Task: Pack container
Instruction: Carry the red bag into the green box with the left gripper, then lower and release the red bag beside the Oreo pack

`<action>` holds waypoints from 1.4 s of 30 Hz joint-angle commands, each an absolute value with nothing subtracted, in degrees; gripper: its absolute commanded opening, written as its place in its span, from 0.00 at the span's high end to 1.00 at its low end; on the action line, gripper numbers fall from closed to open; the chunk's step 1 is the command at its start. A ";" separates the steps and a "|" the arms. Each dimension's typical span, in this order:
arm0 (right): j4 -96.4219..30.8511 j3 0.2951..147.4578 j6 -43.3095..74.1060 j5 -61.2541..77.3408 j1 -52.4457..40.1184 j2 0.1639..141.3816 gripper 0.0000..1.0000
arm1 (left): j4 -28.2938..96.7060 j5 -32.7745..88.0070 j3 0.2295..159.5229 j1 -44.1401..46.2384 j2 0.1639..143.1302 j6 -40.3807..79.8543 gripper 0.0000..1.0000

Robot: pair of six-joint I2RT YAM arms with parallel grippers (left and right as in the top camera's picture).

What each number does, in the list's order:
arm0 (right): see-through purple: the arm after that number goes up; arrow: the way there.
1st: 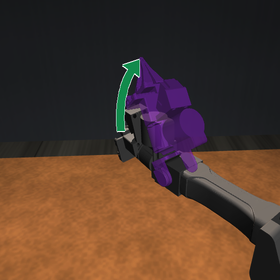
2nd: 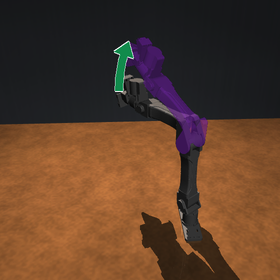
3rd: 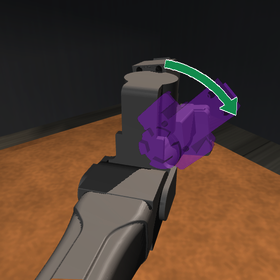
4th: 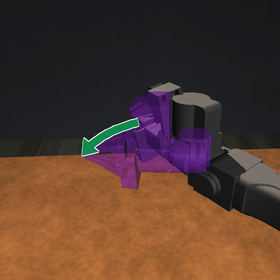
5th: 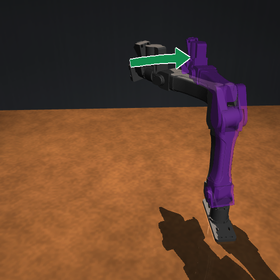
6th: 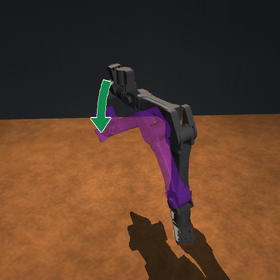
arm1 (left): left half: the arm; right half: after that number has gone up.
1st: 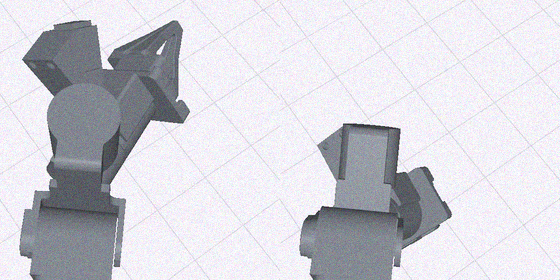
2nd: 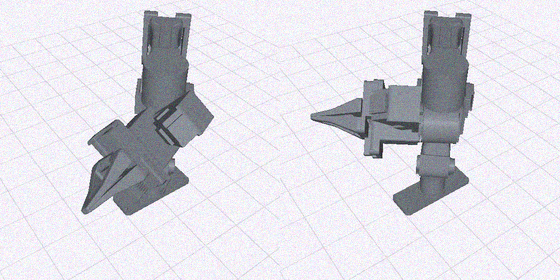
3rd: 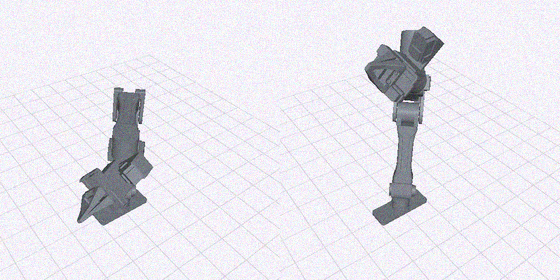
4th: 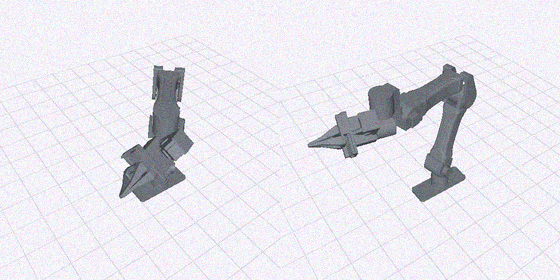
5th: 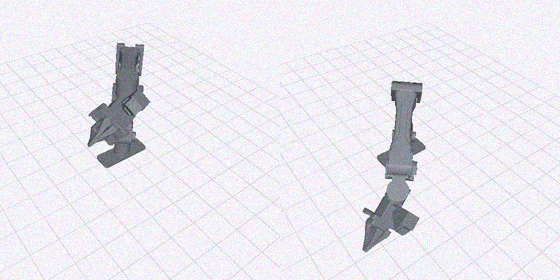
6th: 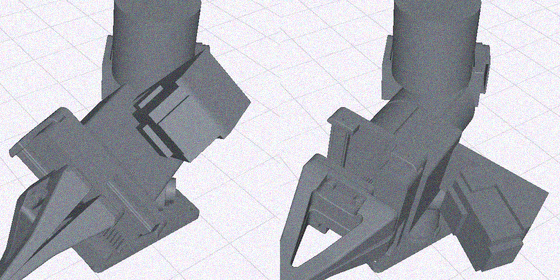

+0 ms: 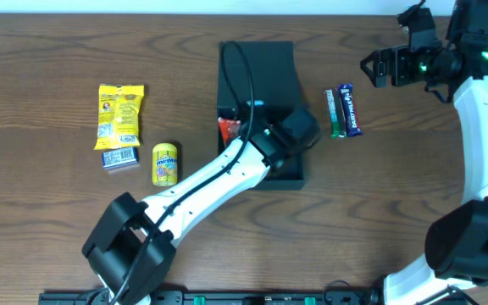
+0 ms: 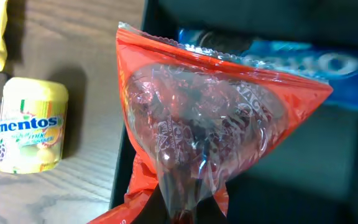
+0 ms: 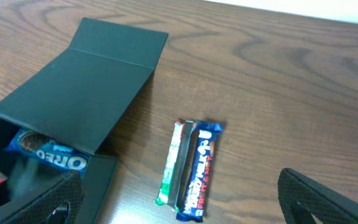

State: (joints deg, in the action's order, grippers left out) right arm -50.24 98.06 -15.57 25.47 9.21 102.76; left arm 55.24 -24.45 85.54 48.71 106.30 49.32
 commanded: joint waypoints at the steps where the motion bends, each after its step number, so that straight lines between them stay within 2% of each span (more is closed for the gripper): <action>1: -51.20 98.13 -14.98 25.93 9.72 103.50 0.00 | 54.76 -26.96 84.90 48.56 106.83 49.69 0.94; 7: -53.19 98.13 -15.00 25.93 9.72 103.50 0.01 | 51.13 -24.45 84.36 48.64 106.83 45.08 0.94; 15: -54.26 98.13 -14.98 25.93 9.72 103.50 0.01 | 50.52 -23.86 82.00 48.69 106.83 44.86 0.95; 17: -54.28 98.13 -14.98 25.93 9.72 103.50 0.01 | 50.46 -23.90 81.89 48.69 106.83 44.88 0.94; 18: -54.28 98.13 -14.98 25.93 9.72 103.50 0.01 | 50.37 -23.90 81.89 48.69 106.83 44.91 0.91; 19: -54.30 98.13 -14.98 25.93 9.72 103.50 0.01 | 50.33 -23.90 81.89 48.69 106.83 44.88 0.66; 20: -54.30 98.13 -14.98 25.93 9.72 103.50 0.01 | 50.30 -23.92 81.89 48.69 106.83 44.86 0.29; 21: -54.30 98.13 -14.98 25.93 9.72 103.50 0.01 | 50.28 -23.94 81.91 48.69 106.83 44.82 0.05; 25: -54.33 98.15 -15.00 25.93 9.72 103.50 0.01 | 50.09 -24.62 82.56 48.66 106.65 43.55 0.04; 27: -54.33 98.13 -14.98 25.93 9.72 103.50 0.01 | 50.09 -24.67 83.55 48.66 106.19 41.45 0.00; 28: -54.33 98.13 -14.98 25.93 9.72 103.50 0.01 | 50.06 -24.77 84.09 48.66 105.89 40.62 0.14; 29: -54.33 98.13 -14.98 25.93 9.72 103.50 0.01 | 50.04 -25.04 84.51 48.66 105.62 40.12 0.47; 30: -54.33 98.13 -14.98 25.93 9.72 103.50 0.01 | 49.63 -25.02 84.60 48.66 105.62 39.57 0.67; 31: -54.30 98.13 -15.00 25.93 9.72 103.50 0.01 | 49.23 -24.40 84.58 48.66 105.62 38.92 0.86; 32: -54.26 98.13 -14.98 25.93 9.72 103.53 0.01 | 48.86 -23.68 84.42 48.66 105.67 38.54 0.94; 42: -54.26 98.13 -15.03 25.89 9.74 103.53 0.01 | 42.50 -15.84 81.67 46.35 112.09 34.65 0.94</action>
